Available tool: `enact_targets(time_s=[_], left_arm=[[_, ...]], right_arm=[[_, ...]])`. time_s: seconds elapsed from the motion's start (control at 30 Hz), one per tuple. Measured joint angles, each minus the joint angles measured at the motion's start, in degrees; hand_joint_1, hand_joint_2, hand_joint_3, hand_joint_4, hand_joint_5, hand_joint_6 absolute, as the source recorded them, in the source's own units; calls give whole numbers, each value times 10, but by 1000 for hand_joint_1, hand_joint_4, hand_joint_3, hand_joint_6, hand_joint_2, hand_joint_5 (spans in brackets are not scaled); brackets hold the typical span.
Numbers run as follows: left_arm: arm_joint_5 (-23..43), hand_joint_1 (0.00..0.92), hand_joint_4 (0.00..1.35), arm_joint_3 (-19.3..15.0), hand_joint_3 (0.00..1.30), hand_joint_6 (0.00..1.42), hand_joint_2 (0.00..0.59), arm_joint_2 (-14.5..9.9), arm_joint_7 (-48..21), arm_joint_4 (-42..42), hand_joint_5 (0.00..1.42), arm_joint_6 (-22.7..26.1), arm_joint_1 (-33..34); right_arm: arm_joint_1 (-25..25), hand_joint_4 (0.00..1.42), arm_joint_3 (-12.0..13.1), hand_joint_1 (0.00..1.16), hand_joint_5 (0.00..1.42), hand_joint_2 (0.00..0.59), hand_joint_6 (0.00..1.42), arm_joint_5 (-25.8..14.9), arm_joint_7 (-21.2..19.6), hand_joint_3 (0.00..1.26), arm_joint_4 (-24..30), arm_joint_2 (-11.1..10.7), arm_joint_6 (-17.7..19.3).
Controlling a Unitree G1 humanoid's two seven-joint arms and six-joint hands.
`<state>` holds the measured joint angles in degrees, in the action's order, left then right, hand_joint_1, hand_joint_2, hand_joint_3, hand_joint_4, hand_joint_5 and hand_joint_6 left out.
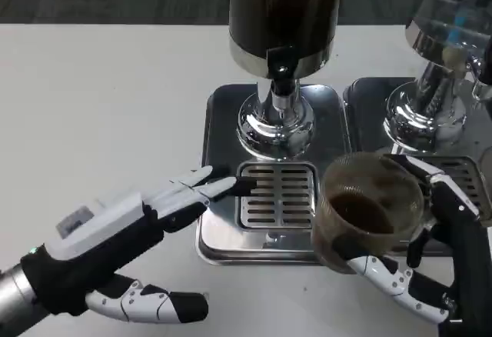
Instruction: Grasp the cup under the faucet to collect the drink, then remove the cup.
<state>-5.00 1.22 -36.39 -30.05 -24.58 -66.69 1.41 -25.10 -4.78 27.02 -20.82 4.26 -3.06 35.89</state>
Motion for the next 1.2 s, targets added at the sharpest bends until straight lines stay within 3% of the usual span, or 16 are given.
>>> enact_targets(time_s=[0.3,1.2], left_arm=[[15,0,0,-3,66,24,103,-17,8,36,0,1,-29],[22,0,0,-4,66,24,103,-18,10,51,0,20,-48]], right_arm=[[-13,781,7,729,922,205,1245,-6,11,709,10,1,0],[-17,799,24,730,929,205,1260,-14,23,720,17,4,0]])
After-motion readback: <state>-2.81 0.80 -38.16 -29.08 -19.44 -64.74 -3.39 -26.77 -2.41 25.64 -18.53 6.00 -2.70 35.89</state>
